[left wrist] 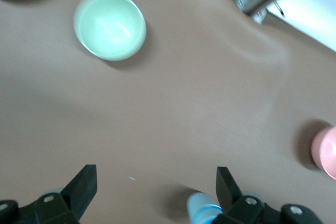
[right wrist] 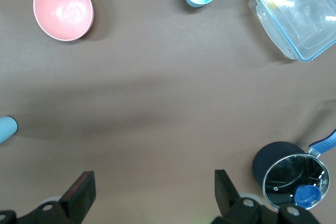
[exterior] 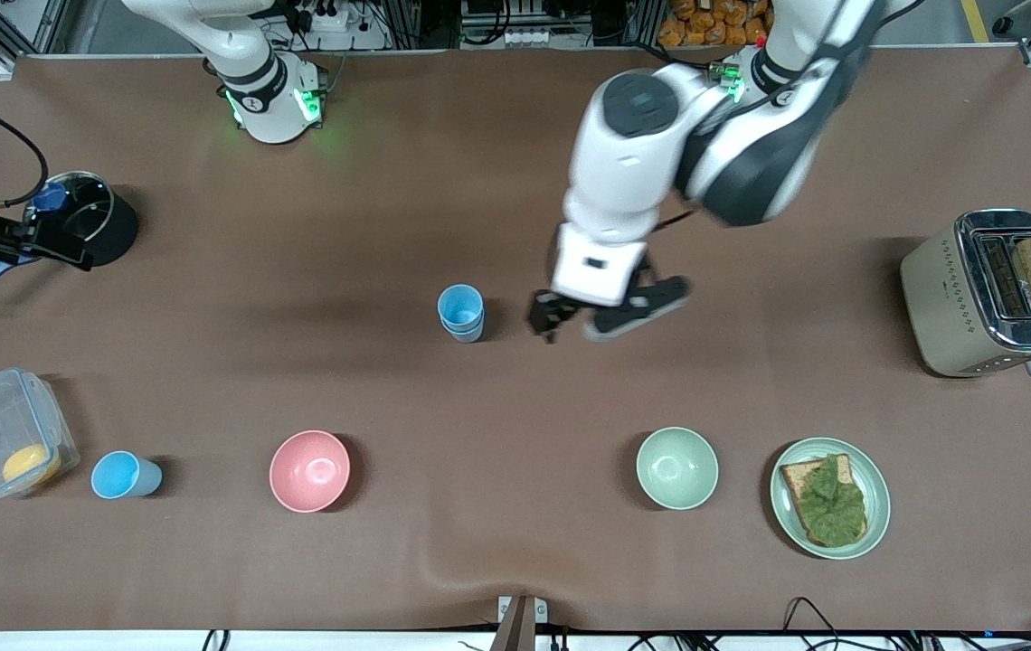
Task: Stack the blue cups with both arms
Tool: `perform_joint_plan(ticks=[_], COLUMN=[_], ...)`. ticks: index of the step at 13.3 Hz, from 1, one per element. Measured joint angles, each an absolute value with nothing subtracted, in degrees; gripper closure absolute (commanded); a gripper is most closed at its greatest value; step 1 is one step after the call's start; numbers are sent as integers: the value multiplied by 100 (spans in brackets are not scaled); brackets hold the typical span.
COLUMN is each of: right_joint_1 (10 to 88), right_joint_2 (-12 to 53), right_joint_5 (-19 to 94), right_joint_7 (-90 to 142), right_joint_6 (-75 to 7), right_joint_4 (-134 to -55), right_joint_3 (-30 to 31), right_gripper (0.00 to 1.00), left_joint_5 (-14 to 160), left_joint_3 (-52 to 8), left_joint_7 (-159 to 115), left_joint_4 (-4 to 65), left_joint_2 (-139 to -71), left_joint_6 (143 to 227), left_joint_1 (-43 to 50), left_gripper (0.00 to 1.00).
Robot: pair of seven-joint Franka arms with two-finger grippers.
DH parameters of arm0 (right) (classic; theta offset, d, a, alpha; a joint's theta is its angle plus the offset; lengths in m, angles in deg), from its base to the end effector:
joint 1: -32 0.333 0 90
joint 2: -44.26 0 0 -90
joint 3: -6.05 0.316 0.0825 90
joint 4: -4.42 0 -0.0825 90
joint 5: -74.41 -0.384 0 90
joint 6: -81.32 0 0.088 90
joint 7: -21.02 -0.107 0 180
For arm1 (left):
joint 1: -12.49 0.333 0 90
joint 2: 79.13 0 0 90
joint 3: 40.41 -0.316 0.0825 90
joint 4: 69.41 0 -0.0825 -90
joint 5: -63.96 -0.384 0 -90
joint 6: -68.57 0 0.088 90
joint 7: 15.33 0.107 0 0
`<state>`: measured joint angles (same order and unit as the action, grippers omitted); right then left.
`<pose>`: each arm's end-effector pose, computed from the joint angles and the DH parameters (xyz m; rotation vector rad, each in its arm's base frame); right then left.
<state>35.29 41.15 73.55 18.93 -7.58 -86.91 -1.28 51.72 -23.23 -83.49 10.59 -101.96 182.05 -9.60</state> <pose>0.5647 -0.0364 0.5818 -3.1237 0.1682 0.1504 0.5686 -0.4014 0.5084 2.9339 0.7070 0.2943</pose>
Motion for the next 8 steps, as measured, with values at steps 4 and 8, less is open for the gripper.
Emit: perform_joint_plan(ticks=[4, 8], right_joint_1=[3526, 3524], right_joint_2=[4115, 4113], right_joint_5=[7355, 7355], right_joint_7=[1893, 1893], right_joint_6=[-755, -725], right_joint_4=[-8691, -8691], right_joint_3=[-128, -129], right_gripper=[0, 0], left_joint_5=[5172, 5172], left_joint_3=[-2320, -2320], left_joint_7=[-7136, -5917], left_joint_4=[1080, 1084], left_joint_2=[-9815, -9593], left_joint_6=[17564, 17083], left_joint_1=[-379, 112], left_gripper=[0, 0])
